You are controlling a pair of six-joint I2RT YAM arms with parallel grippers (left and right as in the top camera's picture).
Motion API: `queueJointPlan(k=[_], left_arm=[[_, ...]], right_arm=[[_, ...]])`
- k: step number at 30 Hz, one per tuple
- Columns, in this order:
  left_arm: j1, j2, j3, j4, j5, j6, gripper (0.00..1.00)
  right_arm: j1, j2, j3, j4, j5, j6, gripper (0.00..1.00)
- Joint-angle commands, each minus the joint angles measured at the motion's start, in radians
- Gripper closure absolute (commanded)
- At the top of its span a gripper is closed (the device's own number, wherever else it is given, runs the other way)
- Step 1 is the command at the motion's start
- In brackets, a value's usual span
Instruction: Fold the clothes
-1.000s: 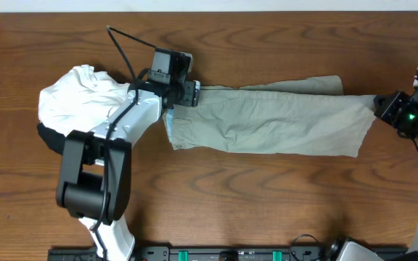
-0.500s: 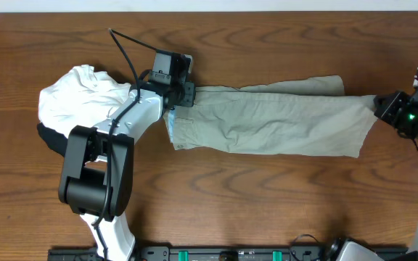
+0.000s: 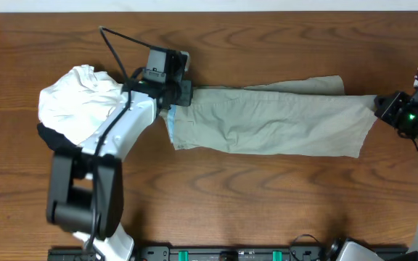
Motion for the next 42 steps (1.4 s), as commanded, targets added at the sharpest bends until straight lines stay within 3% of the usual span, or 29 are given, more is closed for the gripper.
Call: queueJointPlan(k=[1,5,13,23,33,42], left_arm=[[0.003,-0.136,0.038,-0.003,-0.002,-0.02,0.94],[0.003,-0.292,0.04,-0.065,-0.002,-0.019,0.94],[0.003,-0.5,0.039,-0.357,-0.013,-0.019,0.94],[-0.034,-0.667,0.072,-0.342,-0.009,-0.018,0.94],[-0.109,-0.928,0.207,-0.348,-0.008,-0.019,0.94],[-0.127,-0.984,0.368,-0.444,-0.002,-0.026,0.94]], right_arm=[[-0.007,-0.009,0.025,0.001,0.01,-0.016,0.99],[-0.007,-0.009,0.025,-0.001,0.012,-0.015,0.99],[-0.006,-0.009,0.025,-0.059,0.012,-0.032,0.99],[-0.023,-0.096,0.071,-0.026,-0.126,-0.074,0.99],[-0.055,-0.282,0.316,-0.222,-0.037,-0.007,0.99],[-0.055,-0.274,0.575,-0.427,0.021,-0.007,0.99]])
